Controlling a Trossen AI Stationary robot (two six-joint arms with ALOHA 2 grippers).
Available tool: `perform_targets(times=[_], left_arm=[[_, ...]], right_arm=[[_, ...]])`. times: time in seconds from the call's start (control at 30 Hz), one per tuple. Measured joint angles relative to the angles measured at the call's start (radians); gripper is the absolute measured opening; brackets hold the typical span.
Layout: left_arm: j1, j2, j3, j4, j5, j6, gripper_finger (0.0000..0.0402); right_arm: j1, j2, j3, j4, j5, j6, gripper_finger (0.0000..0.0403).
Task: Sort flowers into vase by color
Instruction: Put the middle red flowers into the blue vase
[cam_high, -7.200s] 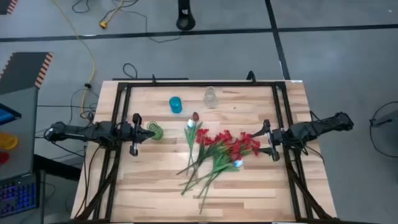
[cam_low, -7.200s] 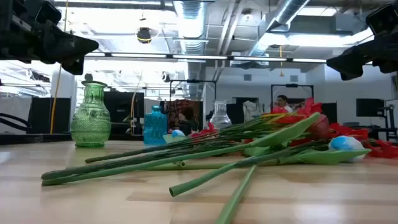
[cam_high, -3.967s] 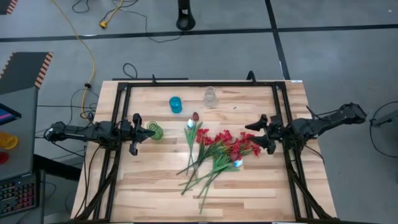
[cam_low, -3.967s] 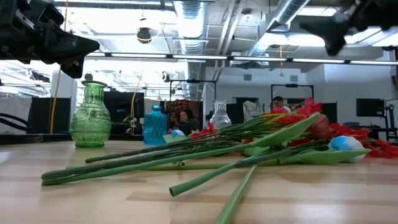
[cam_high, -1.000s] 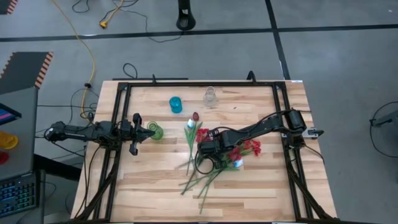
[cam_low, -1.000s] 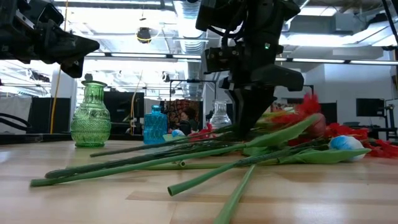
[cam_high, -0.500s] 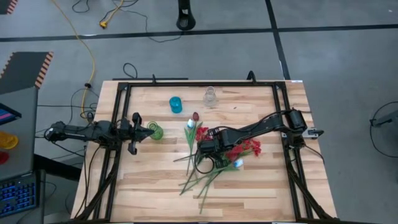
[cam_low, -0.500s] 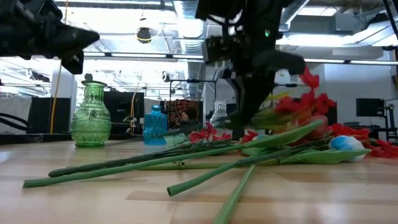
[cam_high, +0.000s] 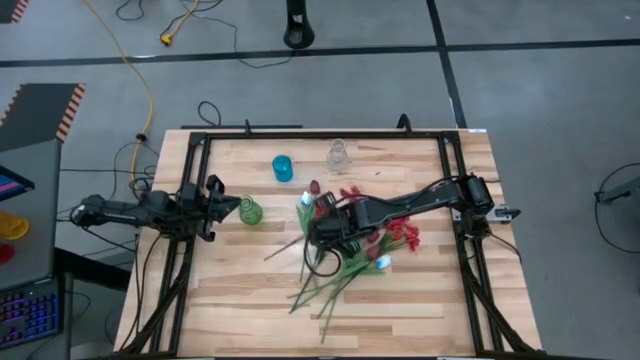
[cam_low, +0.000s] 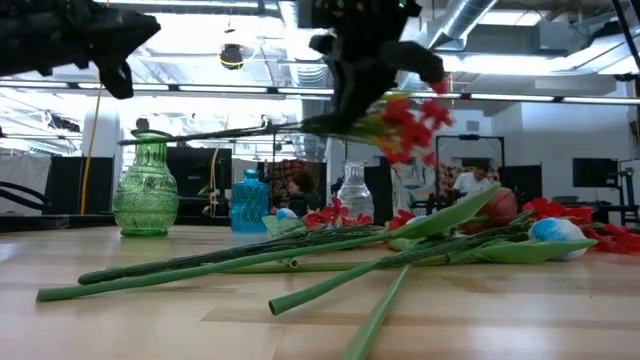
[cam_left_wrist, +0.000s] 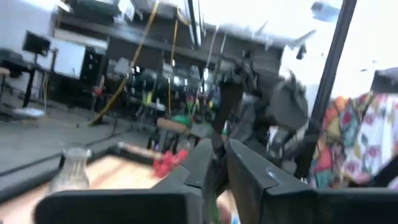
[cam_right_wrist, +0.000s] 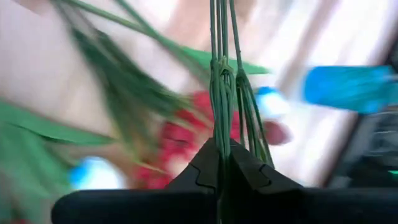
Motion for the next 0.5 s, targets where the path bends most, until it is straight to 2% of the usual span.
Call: perform_targets(times=[0.1, 0.27, 0.37, 0.5], left_arm=[[0.000, 0.037, 0.004, 0.054, -0.020, -0.006, 0.0075], [0.000, 0.126, 0.004, 0.108, -0.039, -0.121, 0.0122], [0.000, 0.195, 0.006, 0.131, -0.046, -0.200, 0.0138], [0.000, 0.296, 0.044, 0.136, -0.048, -0.223, 0.0144]], right_arm=[[0.001, 0.000, 0.021, 0.031, 0.115, -0.130, 0.0045], [0.002, 0.000, 0.028, 0.127, 0.284, -0.366, 0.0044], [0.002, 0.000, 0.028, 0.204, 0.339, -0.495, 0.0044], [0.002, 0.000, 0.028, 0.336, 0.353, -0.630, 0.0044]])
